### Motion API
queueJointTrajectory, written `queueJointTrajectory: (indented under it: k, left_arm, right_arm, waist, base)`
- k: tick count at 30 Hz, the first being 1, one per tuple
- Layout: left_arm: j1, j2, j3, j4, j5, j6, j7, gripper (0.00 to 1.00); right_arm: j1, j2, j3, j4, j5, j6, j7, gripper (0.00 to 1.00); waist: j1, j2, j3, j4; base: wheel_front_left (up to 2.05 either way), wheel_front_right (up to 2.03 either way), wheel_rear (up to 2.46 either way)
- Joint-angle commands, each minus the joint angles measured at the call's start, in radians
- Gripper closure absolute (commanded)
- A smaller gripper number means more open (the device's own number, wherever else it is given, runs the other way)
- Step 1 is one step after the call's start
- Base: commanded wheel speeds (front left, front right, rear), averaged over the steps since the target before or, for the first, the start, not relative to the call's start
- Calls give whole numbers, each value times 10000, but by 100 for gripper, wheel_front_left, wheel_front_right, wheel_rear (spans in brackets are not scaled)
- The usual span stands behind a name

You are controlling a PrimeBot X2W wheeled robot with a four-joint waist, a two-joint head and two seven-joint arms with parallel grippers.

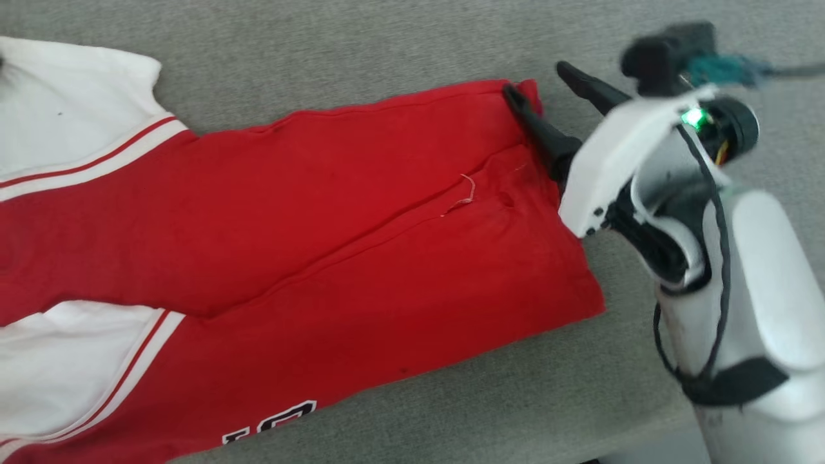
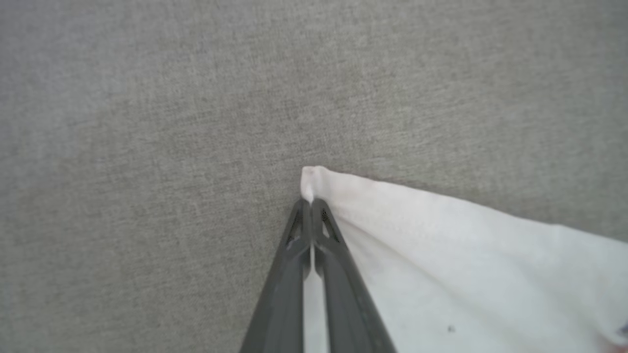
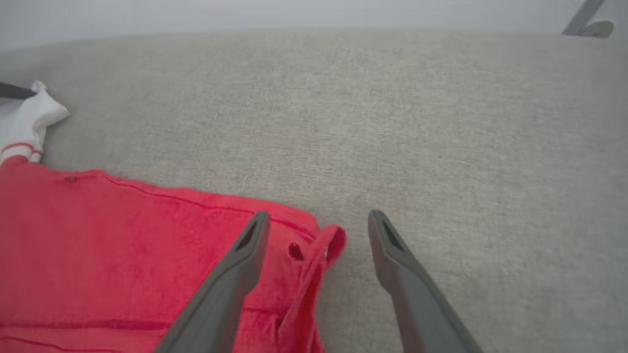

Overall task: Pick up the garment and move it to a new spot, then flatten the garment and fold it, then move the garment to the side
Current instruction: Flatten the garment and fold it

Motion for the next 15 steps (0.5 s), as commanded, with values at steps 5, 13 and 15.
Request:
queueJointTrajectory:
  k: [5,13,15]
  left_arm:
    - [0,-564,-282,245,217,-194,-154,100]
    - [-256,-1208,-264,642,273,-312,-663,100]
    - [-312,-1418,-295,789,329,-361,-879,100]
  right_arm:
    - [-1167,-237,369,1092,-49,0,1706,0]
    - [-1896,-220,975,2927,321,3,4494,0]
    - [-1953,-356,1267,3073,440,9,5331,100]
  waist:
    - [0,0,70,391]
    - [0,0,40,843]
    - [0,0,-45,1022]
  base:
    - [0,0,0]
    - [0,0,0]
    - [0,0,0]
